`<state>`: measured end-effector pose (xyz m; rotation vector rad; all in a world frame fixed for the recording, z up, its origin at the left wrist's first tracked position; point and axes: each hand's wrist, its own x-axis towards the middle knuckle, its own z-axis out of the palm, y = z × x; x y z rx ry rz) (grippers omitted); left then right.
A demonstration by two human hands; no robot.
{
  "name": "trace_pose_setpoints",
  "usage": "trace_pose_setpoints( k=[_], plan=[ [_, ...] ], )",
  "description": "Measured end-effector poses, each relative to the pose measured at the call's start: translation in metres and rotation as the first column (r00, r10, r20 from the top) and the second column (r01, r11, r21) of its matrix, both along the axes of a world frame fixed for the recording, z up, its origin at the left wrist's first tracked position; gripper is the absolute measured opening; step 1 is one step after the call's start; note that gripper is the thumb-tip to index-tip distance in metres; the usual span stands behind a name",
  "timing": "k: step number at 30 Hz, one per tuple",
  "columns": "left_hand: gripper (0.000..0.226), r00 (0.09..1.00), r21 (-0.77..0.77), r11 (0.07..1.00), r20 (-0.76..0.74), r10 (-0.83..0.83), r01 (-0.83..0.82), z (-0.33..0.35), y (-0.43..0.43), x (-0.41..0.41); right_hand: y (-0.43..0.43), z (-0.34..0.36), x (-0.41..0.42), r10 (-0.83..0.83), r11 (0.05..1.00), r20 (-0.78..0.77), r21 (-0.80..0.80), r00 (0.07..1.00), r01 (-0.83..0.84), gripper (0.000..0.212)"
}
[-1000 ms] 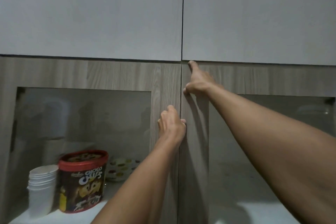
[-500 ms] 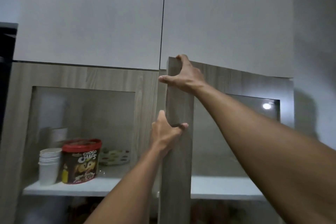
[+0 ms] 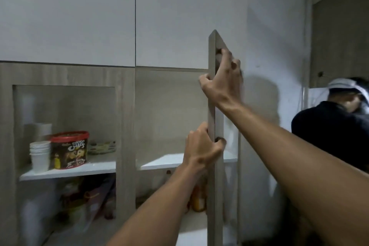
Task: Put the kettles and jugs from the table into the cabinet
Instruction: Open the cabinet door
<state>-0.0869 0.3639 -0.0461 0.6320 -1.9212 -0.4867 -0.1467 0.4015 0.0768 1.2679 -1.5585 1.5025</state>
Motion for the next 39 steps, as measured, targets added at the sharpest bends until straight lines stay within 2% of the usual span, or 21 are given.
trace_pose_setpoints(
  k=[2, 5, 7, 10, 13, 14, 16, 17, 18, 23, 28, 33, 36, 39],
  plan=[
    [0.021, 0.997, 0.015, 0.997, 0.008, -0.074, 0.074, -0.004, 0.027, -0.016, 0.028, -0.014, -0.018, -0.06, 0.998, 0.035, -0.035, 0.998, 0.061, 0.058],
    [0.049, 0.973, -0.012, 0.973, 0.025, -0.231, 0.231, -0.014, 0.065, -0.04, 0.067, -0.024, -0.047, -0.136, 0.987, 0.121, -0.069, 0.983, 0.145, 0.042],
    [0.061, 0.941, 0.028, 0.943, 0.065, -0.332, 0.331, -0.015, 0.088, -0.057, 0.091, -0.026, -0.064, -0.154, 0.979, 0.222, -0.101, 0.963, 0.18, 0.032],
    [0.062, 0.905, 0.091, 0.91, 0.104, -0.412, 0.404, -0.011, 0.119, -0.088, 0.129, -0.023, -0.089, -0.228, 0.966, 0.359, -0.034, 0.905, 0.257, 0.022],
    [0.054, 0.863, 0.141, 0.872, 0.136, -0.486, 0.468, -0.007, 0.145, -0.12, 0.16, -0.019, -0.121, -0.232, 0.968, 0.513, 0.037, 0.827, 0.249, 0.006],
    [0.058, 0.846, 0.166, 0.86, 0.166, -0.506, 0.482, -0.006, 0.154, -0.13, 0.168, -0.018, -0.134, -0.246, 0.965, 0.542, 0.061, 0.804, 0.254, 0.006],
    [0.064, 0.814, 0.175, 0.839, 0.209, -0.543, 0.515, -0.004, 0.167, -0.155, 0.18, -0.015, -0.162, -0.244, 0.966, 0.602, 0.083, 0.76, 0.244, 0.038],
    [0.064, 0.797, 0.176, 0.828, 0.223, -0.561, 0.533, -0.004, 0.172, -0.168, 0.187, -0.013, -0.178, -0.258, 0.963, 0.612, 0.097, 0.747, 0.252, 0.049],
    [0.063, 0.783, 0.185, 0.819, 0.238, -0.574, 0.544, -0.005, 0.177, -0.18, 0.195, -0.012, -0.195, -0.272, 0.959, 0.616, 0.111, 0.739, 0.26, 0.05],
    [0.06, 0.751, 0.164, 0.792, 0.251, -0.61, 0.588, -0.005, 0.192, -0.245, 0.231, -0.01, -0.259, -0.264, 0.964, 0.601, 0.144, 0.755, 0.222, 0.031],
    [0.058, 0.703, 0.193, 0.769, 0.317, -0.636, 0.609, 0.0, 0.206, -0.306, 0.251, -0.011, -0.314, -0.281, 0.959, 0.604, 0.208, 0.746, 0.192, 0.039],
    [0.057, 0.701, 0.219, 0.772, 0.324, -0.635, 0.597, -0.004, 0.207, -0.349, 0.263, -0.015, -0.344, -0.29, 0.955, 0.602, 0.237, 0.744, 0.18, 0.039],
    [0.062, 0.701, 0.208, 0.783, 0.354, -0.619, 0.587, -0.006, 0.207, -0.357, 0.265, -0.019, -0.349, -0.292, 0.953, 0.585, 0.242, 0.756, 0.181, 0.037],
    [0.073, 0.698, 0.206, 0.781, 0.357, -0.621, 0.59, -0.007, 0.202, -0.356, 0.262, -0.021, -0.341, -0.368, 0.925, 0.53, 0.293, 0.764, 0.243, 0.037]
  ],
)
